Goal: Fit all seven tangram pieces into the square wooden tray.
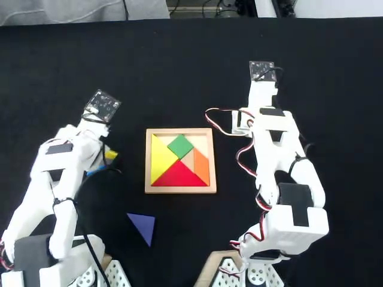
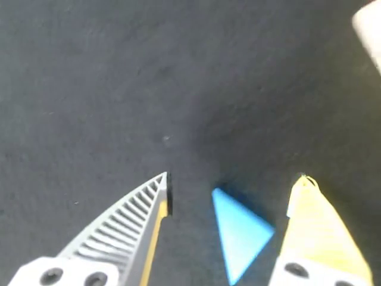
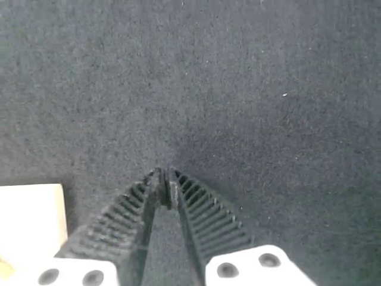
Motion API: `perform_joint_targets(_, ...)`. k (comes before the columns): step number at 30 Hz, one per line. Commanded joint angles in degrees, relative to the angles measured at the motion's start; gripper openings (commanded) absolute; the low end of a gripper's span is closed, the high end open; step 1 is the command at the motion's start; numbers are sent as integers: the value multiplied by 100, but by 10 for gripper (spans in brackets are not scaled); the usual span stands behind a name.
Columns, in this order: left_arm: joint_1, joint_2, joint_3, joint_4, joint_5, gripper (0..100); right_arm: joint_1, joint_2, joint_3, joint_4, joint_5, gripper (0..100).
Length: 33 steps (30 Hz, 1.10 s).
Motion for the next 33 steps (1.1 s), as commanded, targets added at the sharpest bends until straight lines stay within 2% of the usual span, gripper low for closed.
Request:
perform_joint_targets(1,127,-466,-716,1213,360,319,-97,-22,-31,-105,44,11)
perform_joint_targets(5,75,-993,-1332,2980,668,318,-97,-22,-31,-105,44,11)
perform_joint_targets(7,48,-1125,-1367,3279,1090,318,-97,-22,-31,-105,44,11)
perform_joint_targets(11,4,-905,-1174,2936,2066,317,-123,-22,-31,-79,343,11)
perform_joint_targets(14,-13,-273,-1147,2602,2180,262,-220,-22,-22,-70,404,11)
perform_joint_targets(18,-57,835,-1701,2558,2180,175,-202,-22,-22,-70,404,11)
perform_joint_targets(20,-57,1292,-1938,2558,2180,184,-211,-22,-22,-70,404,11)
perform_joint_targets(26,-57,1749,-2070,2558,1846,319,-211,-22,-22,-88,404,11)
perform_joint_targets(33,-66,1758,-2070,2558,1846,306,-211,-22,-22,-105,404,11)
